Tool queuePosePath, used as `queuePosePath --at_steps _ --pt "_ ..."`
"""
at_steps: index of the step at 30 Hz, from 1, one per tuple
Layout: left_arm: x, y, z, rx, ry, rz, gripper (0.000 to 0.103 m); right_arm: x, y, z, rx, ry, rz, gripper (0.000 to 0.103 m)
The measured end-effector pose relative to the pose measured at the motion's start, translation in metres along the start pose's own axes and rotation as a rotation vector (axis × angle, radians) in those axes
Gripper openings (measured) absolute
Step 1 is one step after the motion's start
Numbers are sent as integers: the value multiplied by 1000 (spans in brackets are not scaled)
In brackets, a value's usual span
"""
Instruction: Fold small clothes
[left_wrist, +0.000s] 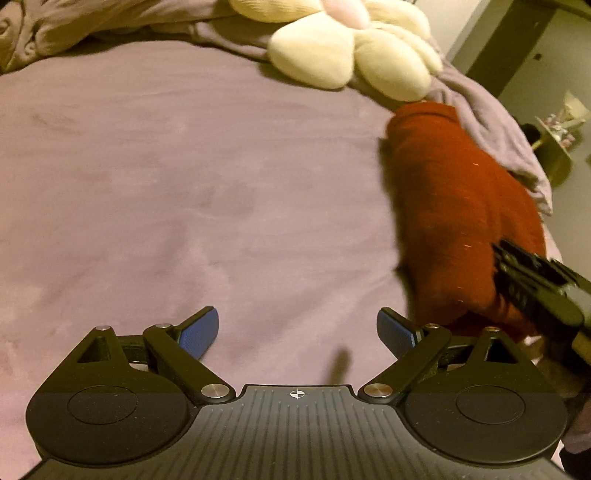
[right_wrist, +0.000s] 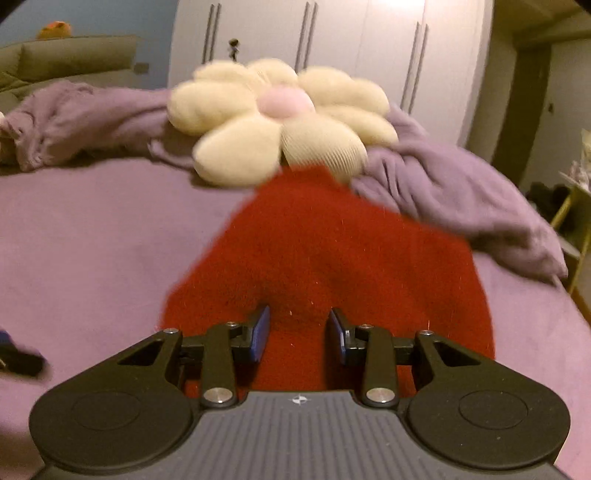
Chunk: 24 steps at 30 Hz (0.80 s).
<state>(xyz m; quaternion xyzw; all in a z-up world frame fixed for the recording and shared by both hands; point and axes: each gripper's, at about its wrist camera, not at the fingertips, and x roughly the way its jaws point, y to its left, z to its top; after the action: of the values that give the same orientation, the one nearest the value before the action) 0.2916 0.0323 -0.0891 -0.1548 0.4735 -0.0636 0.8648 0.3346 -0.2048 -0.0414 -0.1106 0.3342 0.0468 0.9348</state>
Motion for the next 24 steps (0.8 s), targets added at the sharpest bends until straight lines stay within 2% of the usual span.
queuePosePath --at_steps 5,10,15,20,24 --pt "-2 -5 -4 6 14 -1 97 -17 -4 5 -8 9 30 32" --pt "-3 -17 -6 39 19 -5 97 -42 -29 14 147 -20 90 46" --pt "-4 -34 3 68 14 -12 97 -45 -52 18 215 -6 52 47" --pt "3 -70 40 130 -29 -36 99 -22 -70 33 276 48 32 44" --pt "24 -97 80 132 -44 -13 99 10 -80 57 296 97 9 40"
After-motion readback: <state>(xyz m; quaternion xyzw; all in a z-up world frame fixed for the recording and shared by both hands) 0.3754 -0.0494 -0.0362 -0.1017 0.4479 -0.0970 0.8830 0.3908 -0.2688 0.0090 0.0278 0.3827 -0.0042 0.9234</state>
